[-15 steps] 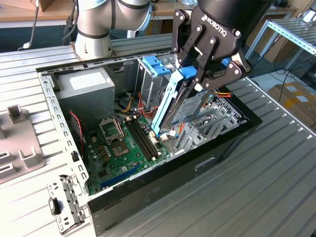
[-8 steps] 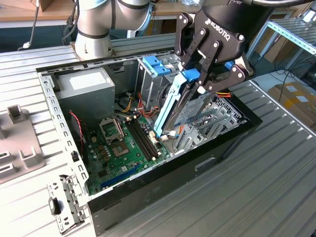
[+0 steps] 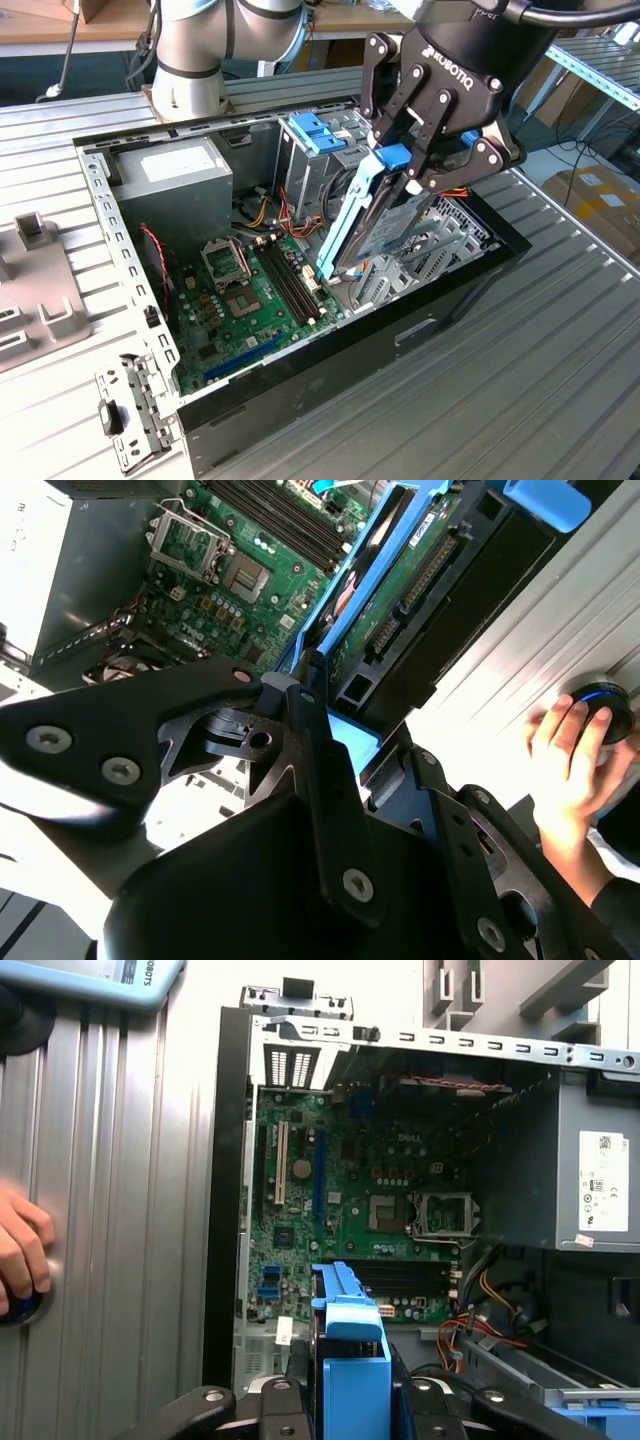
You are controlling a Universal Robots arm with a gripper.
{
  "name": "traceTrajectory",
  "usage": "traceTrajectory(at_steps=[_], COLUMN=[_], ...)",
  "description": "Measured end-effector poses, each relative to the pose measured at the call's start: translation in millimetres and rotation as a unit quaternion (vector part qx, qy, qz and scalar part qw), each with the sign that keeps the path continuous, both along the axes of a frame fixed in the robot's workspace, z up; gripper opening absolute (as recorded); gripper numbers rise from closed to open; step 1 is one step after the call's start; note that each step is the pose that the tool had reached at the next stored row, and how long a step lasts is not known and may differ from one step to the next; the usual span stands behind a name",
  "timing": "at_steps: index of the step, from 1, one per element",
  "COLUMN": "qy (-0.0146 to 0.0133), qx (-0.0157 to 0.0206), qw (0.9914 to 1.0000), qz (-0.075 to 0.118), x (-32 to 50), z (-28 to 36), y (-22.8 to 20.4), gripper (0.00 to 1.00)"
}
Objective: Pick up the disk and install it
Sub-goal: 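Pick up the disk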
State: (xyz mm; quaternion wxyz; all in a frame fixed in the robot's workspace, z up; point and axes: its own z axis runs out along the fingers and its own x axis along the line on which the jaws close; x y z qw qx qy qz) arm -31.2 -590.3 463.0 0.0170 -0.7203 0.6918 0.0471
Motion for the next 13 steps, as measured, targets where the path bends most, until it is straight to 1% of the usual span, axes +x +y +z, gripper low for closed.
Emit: traceTrajectory(at_steps=[13], qy=[0.0], qx=[0.0], qw=[1.0], qz=[0.0], x=[7.5], z=[-4.8], y=[-5.5], gripper=[0.37])
